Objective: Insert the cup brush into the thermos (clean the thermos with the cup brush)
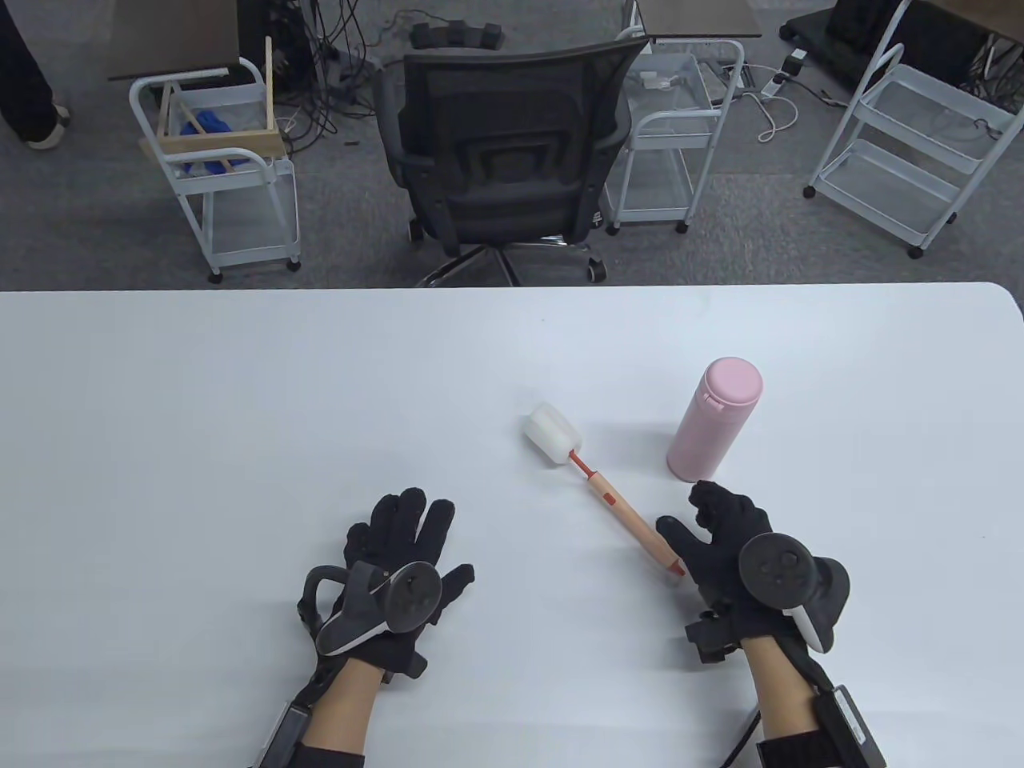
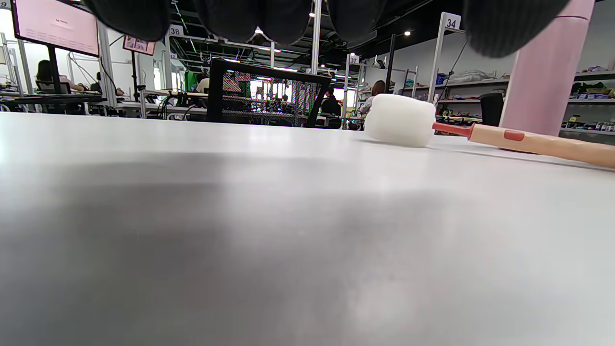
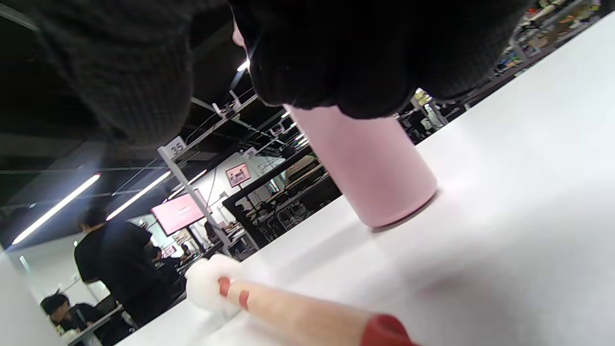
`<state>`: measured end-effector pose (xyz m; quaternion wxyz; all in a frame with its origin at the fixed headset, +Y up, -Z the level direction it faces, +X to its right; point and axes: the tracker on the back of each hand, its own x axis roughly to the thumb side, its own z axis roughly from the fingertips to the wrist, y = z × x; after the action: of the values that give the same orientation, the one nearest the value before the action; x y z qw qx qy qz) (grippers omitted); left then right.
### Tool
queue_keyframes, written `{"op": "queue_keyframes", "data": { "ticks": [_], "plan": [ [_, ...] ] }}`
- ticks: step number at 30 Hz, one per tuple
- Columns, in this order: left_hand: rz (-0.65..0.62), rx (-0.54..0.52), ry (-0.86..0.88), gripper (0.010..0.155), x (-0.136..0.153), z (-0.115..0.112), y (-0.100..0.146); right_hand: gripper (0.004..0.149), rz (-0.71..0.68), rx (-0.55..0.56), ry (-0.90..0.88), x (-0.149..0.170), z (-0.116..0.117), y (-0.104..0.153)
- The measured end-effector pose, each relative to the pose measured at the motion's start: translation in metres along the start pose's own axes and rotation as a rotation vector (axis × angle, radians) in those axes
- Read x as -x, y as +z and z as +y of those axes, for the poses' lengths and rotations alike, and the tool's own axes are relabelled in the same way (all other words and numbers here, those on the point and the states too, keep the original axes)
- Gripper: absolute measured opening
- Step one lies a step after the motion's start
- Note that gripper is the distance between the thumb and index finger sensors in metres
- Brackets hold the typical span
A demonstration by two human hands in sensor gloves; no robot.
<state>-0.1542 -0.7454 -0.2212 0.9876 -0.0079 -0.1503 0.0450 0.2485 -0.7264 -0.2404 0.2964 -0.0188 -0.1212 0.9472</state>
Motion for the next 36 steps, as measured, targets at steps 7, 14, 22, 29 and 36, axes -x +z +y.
{"op": "queue_keyframes", "data": {
  "ticks": [7, 14, 22, 29, 36],
  "plan": [
    [0.029, 0.002, 0.04, 0.079, 0.01, -0.003, -0.001, 0.102, 0.133, 0.03, -0.033, 0.021, -0.006, -0.014],
    [0.012, -0.019, 0.029, 0.08, 0.007, 0.001, -0.001, 0.114, 0.193, -0.094, -0.084, 0.039, 0.003, -0.038],
    [0.013, -0.015, 0.018, 0.08, 0.007, 0.001, -0.002, 0.108, 0.187, -0.149, -0.188, 0.057, 0.013, -0.072],
    [0.017, 0.0, 0.009, 0.08, 0.008, 0.0, -0.003, 0.109, 0.191, -0.267, -0.328, 0.068, 0.023, -0.103],
    [0.026, 0.009, 0.006, 0.08, 0.009, 0.0, -0.003, 0.111, 0.198, -0.295, -0.448, 0.072, 0.031, -0.122]
  ]
}}
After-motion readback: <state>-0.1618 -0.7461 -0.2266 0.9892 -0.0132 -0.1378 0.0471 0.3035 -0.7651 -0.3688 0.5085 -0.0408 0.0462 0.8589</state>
